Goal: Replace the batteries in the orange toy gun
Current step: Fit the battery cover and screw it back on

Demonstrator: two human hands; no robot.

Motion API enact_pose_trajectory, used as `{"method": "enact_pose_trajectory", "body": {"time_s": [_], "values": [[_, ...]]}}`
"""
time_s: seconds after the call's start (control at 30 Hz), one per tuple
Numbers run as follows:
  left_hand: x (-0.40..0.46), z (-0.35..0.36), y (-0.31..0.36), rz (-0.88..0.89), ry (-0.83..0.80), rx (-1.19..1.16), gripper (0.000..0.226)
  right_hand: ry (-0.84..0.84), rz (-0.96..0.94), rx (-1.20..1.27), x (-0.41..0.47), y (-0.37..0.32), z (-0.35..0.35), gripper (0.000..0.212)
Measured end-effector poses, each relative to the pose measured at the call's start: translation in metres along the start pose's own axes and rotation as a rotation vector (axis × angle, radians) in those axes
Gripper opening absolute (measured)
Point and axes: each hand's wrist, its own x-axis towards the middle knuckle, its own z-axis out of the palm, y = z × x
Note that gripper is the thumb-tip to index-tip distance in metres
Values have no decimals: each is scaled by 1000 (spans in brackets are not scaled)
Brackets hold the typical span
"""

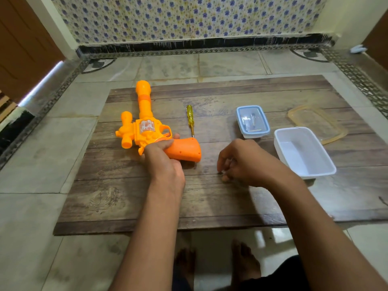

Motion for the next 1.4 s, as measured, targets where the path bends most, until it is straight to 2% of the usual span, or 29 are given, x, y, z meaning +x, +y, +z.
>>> {"method": "enact_pose_trajectory", "body": {"time_s": [0.1, 0.23, 0.37, 0.43, 0.5, 0.57, 0.67, 0.93, 1.07, 1.13, 1.27, 1.4], "values": [[0, 1, -1, 21, 14, 8, 46, -24, -22, -13, 2, 1, -1, 18], [0, 1, 0, 4, 16, 23, 32, -50, -49, -61, 5, -1, -2, 16], [4, -2, 2, -1, 12, 13, 36, -49, -139, -119, 7, -4, 2, 17], [8, -4, 1, 16, -1, 37, 47, 47, -175, 1, 9, -3, 4, 17], [12, -6, 2, 37, -2, 31, 52, 218, -240, 174, 13, -5, 8, 17], [16, -6, 4, 55, -4, 28, 50, 386, -311, 325, 20, -11, 14, 17], [17, -7, 4, 44, -26, -4, 46, 523, -371, 442, 32, -21, 24, 17], [18, -9, 7, -31, -64, -59, 52, 621, -473, 372, 48, -37, 41, 18], [14, -8, 6, -71, -86, -49, 26, 644, -521, 277, 53, -39, 45, 18], [15, -9, 8, -90, -88, -63, 23, 659, -536, 273, 54, -41, 48, 16], [20, -11, 12, -37, -77, -60, 50, 732, -507, 263, 58, -42, 51, 11], [23, -11, 11, -26, -77, -80, 61, 729, -488, 275, 61, -41, 51, 8]]}}
